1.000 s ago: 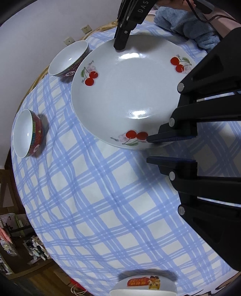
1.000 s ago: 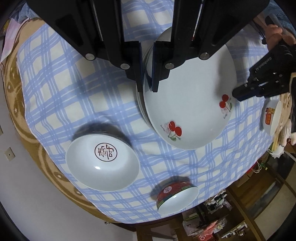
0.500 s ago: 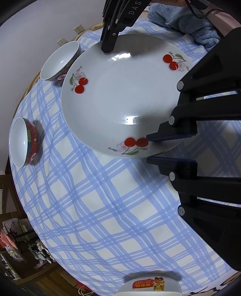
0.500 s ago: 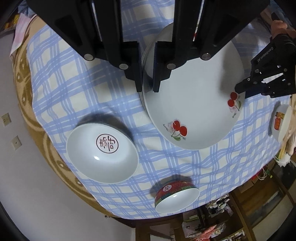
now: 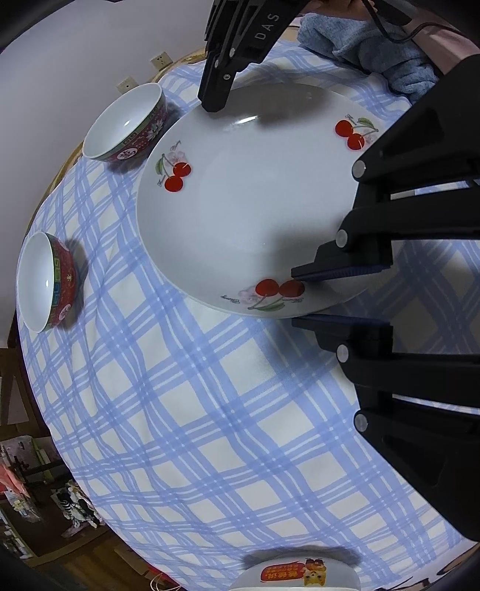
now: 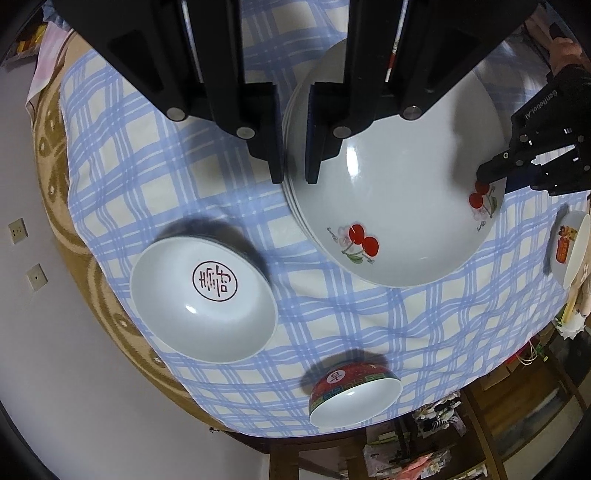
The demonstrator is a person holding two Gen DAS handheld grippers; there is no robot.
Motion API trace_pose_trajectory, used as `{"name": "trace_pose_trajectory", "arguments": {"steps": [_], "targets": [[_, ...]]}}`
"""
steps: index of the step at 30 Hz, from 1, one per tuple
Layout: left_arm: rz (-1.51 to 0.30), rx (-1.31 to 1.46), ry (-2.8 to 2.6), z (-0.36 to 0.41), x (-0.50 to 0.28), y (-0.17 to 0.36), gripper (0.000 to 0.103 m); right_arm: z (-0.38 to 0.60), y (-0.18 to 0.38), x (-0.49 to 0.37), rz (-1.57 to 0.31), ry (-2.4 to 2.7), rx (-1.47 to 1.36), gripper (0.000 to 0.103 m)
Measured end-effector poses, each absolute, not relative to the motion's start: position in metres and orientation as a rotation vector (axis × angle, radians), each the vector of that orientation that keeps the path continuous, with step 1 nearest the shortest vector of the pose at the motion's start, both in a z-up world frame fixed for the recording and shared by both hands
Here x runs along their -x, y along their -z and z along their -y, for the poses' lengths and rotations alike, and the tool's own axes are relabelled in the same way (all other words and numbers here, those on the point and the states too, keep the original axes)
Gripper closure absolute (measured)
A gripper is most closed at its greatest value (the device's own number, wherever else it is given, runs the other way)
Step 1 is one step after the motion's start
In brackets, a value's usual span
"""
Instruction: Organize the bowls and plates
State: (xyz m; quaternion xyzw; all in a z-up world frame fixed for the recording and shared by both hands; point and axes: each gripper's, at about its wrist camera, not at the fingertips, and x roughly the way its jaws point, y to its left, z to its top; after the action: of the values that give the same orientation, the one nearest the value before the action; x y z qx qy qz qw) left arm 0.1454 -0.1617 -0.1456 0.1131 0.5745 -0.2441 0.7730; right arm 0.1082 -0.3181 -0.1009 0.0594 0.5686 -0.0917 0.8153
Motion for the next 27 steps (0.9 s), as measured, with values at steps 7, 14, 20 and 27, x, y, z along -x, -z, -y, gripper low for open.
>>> {"name": "trace_pose_trajectory", "arguments": {"steps": [7,14,20,27], "targets": [[-1.244,-0.248,0.528,0.1618,-0.1456,0.1458,0.083,0.3180,0.1011,-0.1085,-1.213,0.198,-0.129,0.089],[-1.246,-0.251,0.516,0.1631,-0.1457,0.1462,0.080,0.3180,0.1015,-0.1092,-1.214,0.199,-0.133,0.089],[-1.251,-0.247,0.504,0.1607,-0.1467,0.1459,0.074,0.3177,0.1013,-0.1091,-1.213,0.201,-0.136,0.088],[-1.262,-0.237,0.476,0.1552,-0.1497,0.1483,0.058,0.3176,0.1021,-0.1098,-1.213,0.208,-0.153,0.085]]}}
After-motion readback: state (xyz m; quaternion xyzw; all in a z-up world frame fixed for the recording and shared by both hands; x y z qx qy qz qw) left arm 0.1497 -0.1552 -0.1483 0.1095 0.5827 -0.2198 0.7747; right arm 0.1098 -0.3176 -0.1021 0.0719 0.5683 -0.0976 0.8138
